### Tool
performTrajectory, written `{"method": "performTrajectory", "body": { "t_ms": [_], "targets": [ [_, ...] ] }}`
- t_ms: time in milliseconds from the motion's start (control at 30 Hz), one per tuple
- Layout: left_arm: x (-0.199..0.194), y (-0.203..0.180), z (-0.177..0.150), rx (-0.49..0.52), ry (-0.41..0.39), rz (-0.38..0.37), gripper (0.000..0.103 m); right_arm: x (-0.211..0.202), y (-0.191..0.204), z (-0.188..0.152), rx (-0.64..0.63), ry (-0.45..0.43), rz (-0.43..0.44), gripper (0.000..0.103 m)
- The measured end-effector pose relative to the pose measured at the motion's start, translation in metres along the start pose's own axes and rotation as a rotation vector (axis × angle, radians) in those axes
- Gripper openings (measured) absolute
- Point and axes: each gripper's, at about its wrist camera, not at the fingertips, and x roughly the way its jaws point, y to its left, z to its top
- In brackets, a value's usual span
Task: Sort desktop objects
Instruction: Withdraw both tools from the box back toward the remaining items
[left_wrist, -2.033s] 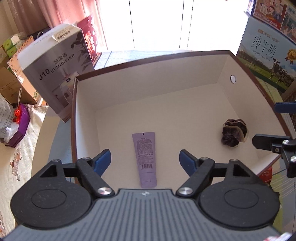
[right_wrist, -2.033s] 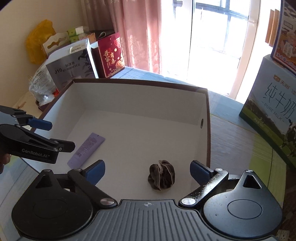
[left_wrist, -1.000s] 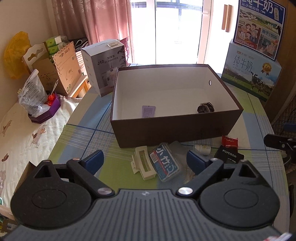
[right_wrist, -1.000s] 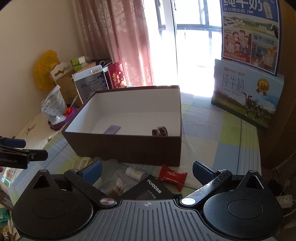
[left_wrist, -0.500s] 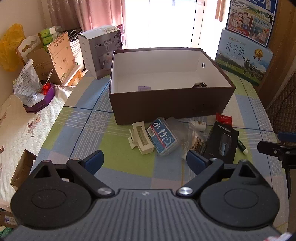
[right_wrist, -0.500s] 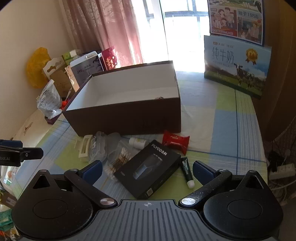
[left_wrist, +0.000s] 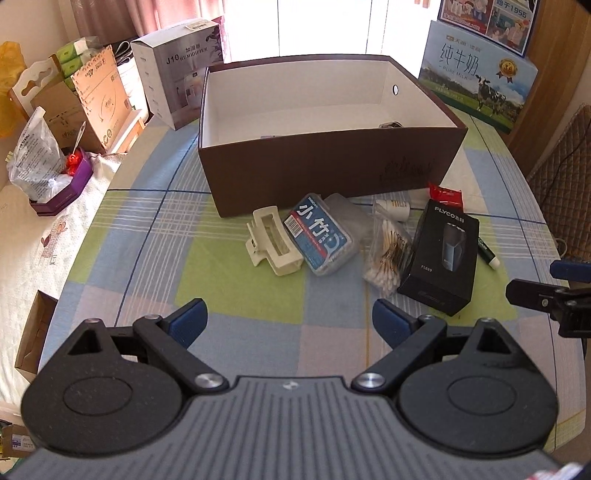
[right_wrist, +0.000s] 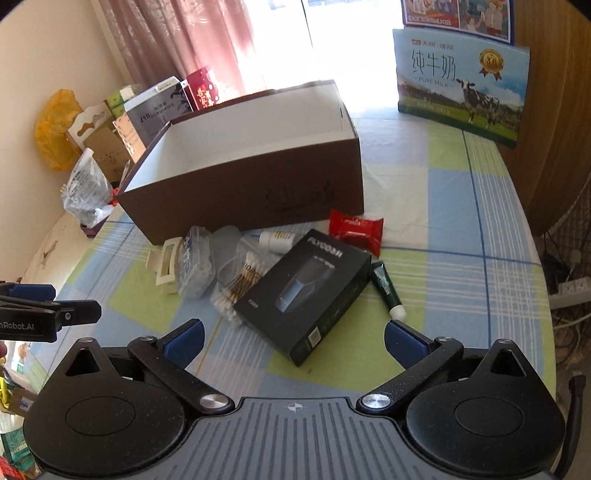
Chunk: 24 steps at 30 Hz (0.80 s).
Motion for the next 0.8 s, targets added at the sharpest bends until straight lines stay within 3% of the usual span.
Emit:
{"method": "performTrajectory", "body": {
  "t_ms": [800],
  "targets": [
    [0.039, 0.033, 0.008, -0.029, 0.042, 0.016, 0.094, 0.037, 0.016, -0.003, 0.072, 0.037, -0.088, 0.101]
  ]
}}
